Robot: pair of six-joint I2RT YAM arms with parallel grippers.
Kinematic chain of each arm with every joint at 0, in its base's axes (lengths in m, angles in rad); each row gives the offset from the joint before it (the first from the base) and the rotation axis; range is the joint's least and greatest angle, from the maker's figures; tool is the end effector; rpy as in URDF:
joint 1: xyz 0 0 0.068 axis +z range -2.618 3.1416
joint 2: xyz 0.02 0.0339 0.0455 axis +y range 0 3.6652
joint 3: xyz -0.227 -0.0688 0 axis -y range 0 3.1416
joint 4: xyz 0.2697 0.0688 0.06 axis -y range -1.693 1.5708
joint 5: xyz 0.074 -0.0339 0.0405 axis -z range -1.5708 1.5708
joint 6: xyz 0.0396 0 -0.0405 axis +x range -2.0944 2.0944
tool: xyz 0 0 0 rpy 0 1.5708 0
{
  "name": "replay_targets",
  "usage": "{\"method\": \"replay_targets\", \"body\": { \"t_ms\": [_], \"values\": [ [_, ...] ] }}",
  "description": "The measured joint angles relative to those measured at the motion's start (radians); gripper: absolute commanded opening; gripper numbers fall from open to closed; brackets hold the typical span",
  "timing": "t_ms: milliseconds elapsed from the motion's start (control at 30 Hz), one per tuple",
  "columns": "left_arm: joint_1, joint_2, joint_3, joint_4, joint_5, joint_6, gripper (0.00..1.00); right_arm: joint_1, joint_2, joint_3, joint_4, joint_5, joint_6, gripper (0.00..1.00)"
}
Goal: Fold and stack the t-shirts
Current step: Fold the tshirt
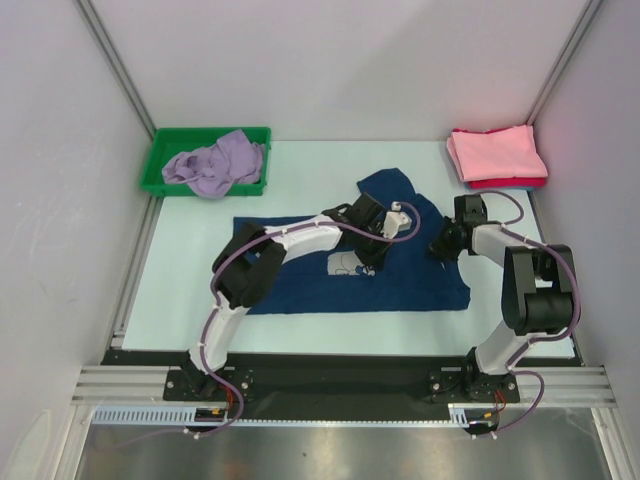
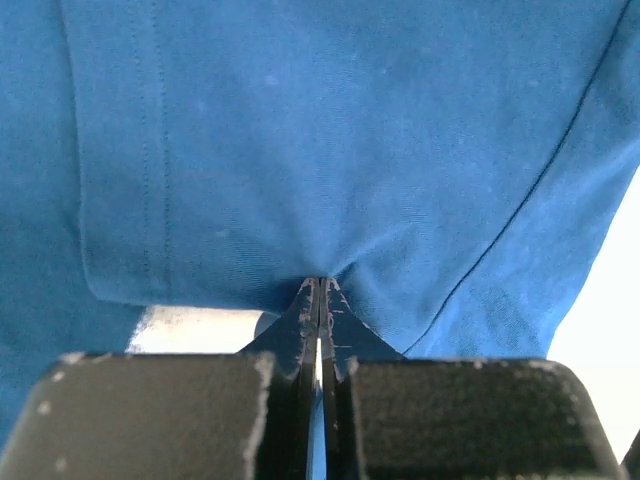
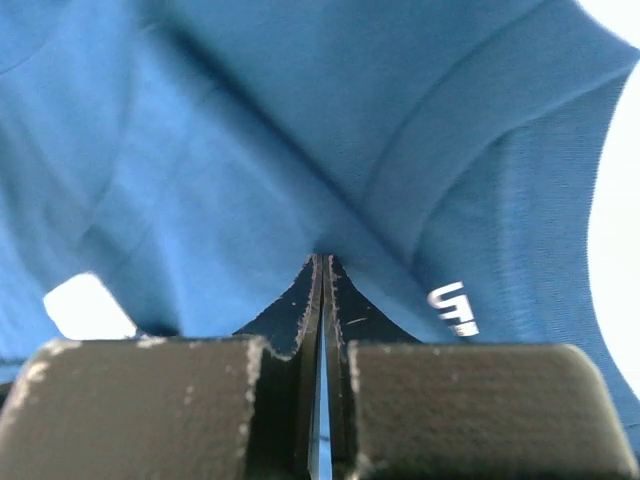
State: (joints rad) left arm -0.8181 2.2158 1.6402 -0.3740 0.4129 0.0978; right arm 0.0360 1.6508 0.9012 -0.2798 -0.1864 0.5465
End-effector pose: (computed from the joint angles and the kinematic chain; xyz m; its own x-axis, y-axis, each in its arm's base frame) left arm 0.3162 -0.3609 0.1087 -0.4724 0.6352 -0.6111 0.8785 0.3956 -0.2679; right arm 0.3341 0.0194 0.1032 -0.7997 0.4822 -0.3577 0.3333 0.8521 0.4035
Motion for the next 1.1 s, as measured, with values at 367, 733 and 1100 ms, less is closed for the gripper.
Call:
{"method": "replay_targets", "body": {
  "t_ms": [367, 733, 1100],
  "values": [
    [0.071, 0.0, -0.003, 0.005, -0.068, 0.014, 0.12, -0.014, 0.026, 0.0, 0.004, 0.025, 0.0, 0.0],
    [0.081, -0.057, 0.0, -0.064, -0.07, 0.062, 0.24, -0.022, 0.0, 0.06, -0.084, 0.077, -0.05, 0.05],
    [0.177, -0.664, -0.424, -0.179, -0.16, 0.228, 0.56, -0.097, -0.401, -0.035, -0.27, 0.243, -0.016, 0.53]
  ]
}}
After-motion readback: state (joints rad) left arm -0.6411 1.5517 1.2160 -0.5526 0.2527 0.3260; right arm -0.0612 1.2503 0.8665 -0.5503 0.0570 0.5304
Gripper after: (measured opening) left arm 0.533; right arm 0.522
